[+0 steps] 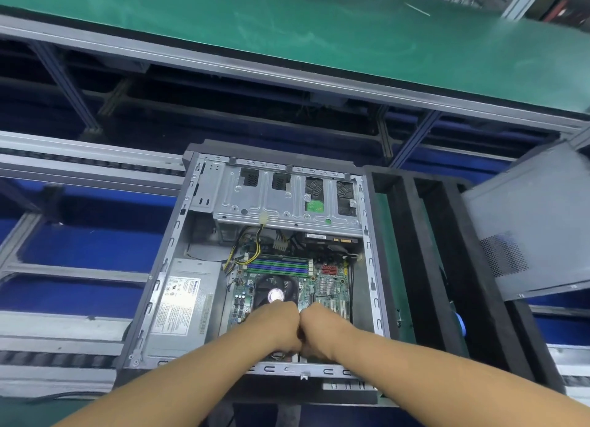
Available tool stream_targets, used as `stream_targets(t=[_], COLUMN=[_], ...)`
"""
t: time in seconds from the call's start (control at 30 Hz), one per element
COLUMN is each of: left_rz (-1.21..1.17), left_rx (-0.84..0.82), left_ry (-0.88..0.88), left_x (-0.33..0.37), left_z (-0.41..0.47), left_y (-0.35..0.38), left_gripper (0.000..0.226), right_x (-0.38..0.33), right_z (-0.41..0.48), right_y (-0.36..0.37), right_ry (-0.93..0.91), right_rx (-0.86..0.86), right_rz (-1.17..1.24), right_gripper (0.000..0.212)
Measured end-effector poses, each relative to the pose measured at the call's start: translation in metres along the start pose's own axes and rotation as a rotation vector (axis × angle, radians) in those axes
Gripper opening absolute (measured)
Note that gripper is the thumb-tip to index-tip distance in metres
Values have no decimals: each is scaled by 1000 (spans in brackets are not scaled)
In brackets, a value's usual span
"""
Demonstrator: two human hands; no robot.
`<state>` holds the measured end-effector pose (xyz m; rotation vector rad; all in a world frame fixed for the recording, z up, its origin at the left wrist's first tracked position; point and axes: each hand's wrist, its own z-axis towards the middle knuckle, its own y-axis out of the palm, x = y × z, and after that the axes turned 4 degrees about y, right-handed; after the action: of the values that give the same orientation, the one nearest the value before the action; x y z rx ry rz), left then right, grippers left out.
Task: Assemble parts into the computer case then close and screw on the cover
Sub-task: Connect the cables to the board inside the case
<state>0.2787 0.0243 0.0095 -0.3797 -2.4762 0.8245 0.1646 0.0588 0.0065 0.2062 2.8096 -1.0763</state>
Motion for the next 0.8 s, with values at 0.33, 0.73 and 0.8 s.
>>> stream_targets(t=[0.33,0.73,0.8], left_rz=[37,46,46], left_rx=[45,54,52], left_ry=[-90,-113,-96], left_x=[5,5,6], left_z=[4,4,2], left_y=[3,4,3], left_gripper=[23,21,21], right_x=[4,7,5], right_z=[5,3,3], right_y=[6,8,6], right_ry=[14,22,20], right_rx=[52,106,96], right_rz=[59,99,69], right_gripper=[16,17,16])
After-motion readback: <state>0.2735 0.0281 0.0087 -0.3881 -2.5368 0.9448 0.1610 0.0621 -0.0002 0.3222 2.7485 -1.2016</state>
